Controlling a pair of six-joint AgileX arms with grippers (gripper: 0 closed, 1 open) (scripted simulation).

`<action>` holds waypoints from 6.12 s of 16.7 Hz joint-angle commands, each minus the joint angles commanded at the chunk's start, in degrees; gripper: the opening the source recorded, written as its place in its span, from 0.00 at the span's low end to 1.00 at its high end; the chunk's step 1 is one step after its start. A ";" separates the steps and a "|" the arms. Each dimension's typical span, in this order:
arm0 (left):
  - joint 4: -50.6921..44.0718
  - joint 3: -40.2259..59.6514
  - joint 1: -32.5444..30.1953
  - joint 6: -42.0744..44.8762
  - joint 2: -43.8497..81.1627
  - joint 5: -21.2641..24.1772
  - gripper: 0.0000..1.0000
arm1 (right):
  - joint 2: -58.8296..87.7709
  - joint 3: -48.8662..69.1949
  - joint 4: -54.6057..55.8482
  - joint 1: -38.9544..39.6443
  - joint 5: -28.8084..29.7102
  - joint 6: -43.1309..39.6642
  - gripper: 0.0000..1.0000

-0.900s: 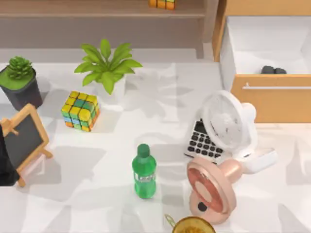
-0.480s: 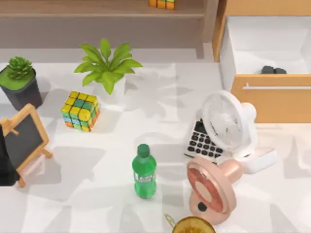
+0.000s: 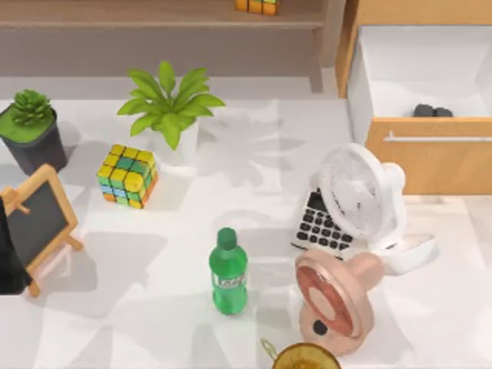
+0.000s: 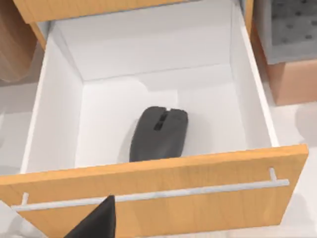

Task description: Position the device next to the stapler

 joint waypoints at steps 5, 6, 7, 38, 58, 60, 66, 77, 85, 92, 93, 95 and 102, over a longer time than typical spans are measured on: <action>0.00 0.00 0.00 0.00 0.00 0.00 1.00 | 34.94 29.40 -15.39 2.30 0.67 5.64 1.00; 0.00 0.00 0.00 0.00 0.00 0.00 1.00 | 41.41 34.91 -18.31 2.73 0.82 6.65 1.00; 0.00 0.00 0.00 0.00 0.00 0.00 1.00 | 47.55 40.21 -21.16 3.15 0.97 7.62 1.00; 0.00 0.00 0.00 0.00 0.00 0.00 1.00 | 86.14 71.56 -38.34 4.93 1.70 15.34 1.00; 0.00 0.00 0.00 0.00 0.00 0.00 1.00 | 88.53 71.06 -35.50 4.93 1.68 15.35 0.32; 0.00 0.00 0.00 0.00 0.00 0.00 1.00 | 88.53 71.06 -35.50 4.93 1.68 15.35 0.17; 0.00 0.00 0.00 0.00 0.00 0.00 1.00 | 88.53 71.06 -35.50 4.93 1.68 15.35 0.00; 0.00 0.00 0.00 0.00 0.00 0.00 1.00 | 81.78 67.47 -35.70 5.20 1.67 10.19 0.00; 0.00 0.00 0.00 0.00 0.00 0.00 1.00 | 56.25 51.95 -30.23 -1.89 0.07 -6.99 0.00; 0.00 0.00 0.00 0.00 0.00 0.00 1.00 | 35.72 24.01 -29.36 -14.71 -1.91 -22.29 0.00; 0.00 0.00 0.00 0.00 0.00 0.00 1.00 | 33.36 19.65 -29.22 -16.64 -2.17 -24.26 0.00; 0.00 0.00 0.00 0.00 0.00 0.00 1.00 | 29.11 11.20 -28.74 -20.36 -2.61 -27.87 0.00; 0.00 0.00 0.00 0.00 0.00 0.00 1.00 | 18.12 -11.05 -24.74 -30.60 -3.48 -36.96 0.00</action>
